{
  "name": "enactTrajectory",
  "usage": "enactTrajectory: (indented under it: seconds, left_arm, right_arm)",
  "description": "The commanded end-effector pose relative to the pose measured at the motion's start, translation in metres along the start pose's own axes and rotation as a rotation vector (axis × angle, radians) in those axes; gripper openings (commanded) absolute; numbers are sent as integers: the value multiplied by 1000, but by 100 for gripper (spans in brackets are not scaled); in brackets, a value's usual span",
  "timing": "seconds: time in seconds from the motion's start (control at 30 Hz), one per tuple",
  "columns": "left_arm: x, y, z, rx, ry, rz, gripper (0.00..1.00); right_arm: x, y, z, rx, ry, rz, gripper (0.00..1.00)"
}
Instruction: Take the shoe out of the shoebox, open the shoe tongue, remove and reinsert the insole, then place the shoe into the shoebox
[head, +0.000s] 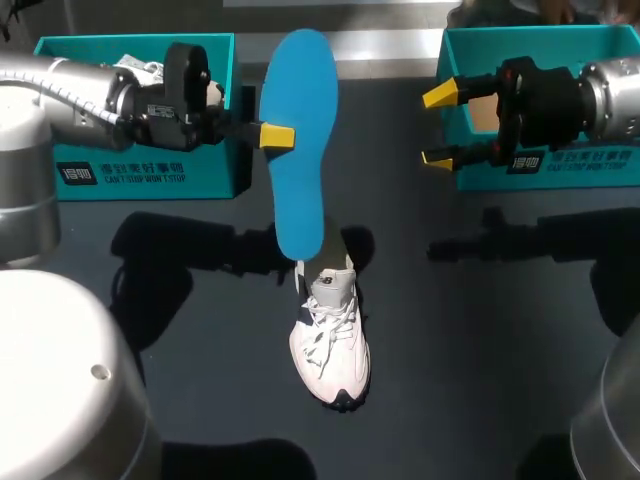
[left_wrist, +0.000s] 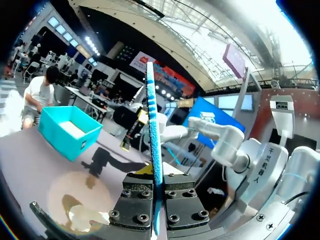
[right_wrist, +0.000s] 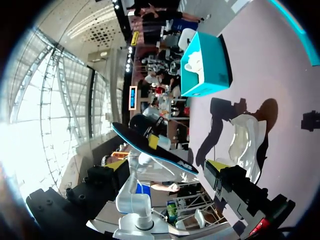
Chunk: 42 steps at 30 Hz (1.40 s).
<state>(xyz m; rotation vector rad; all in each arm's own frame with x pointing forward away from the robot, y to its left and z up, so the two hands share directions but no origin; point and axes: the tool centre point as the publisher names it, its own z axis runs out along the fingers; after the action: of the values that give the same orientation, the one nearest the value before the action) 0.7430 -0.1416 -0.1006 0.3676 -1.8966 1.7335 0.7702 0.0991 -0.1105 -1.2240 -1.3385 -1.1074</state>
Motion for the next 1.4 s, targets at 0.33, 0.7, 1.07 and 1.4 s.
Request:
enactTrajectory:
  seconds: [0.33,0.7,1.07,1.4]
  left_arm:
    - [-18,9,2,86,-116,-1242,0]
    - [-46,31,12,202,-34,-1399,0]
    - [-62,34,20,269,103,-1342,0]
    - [-52,18,20,210,79,-1116,0]
  right_arm:
    - [0,0,0,1,-3,1,100]
    - [14,-2,4,-67,-194,20,100]
    - [23,-18,25,-143,-571,113,100]
    - [23,-18,25,-143,-571,113,100]
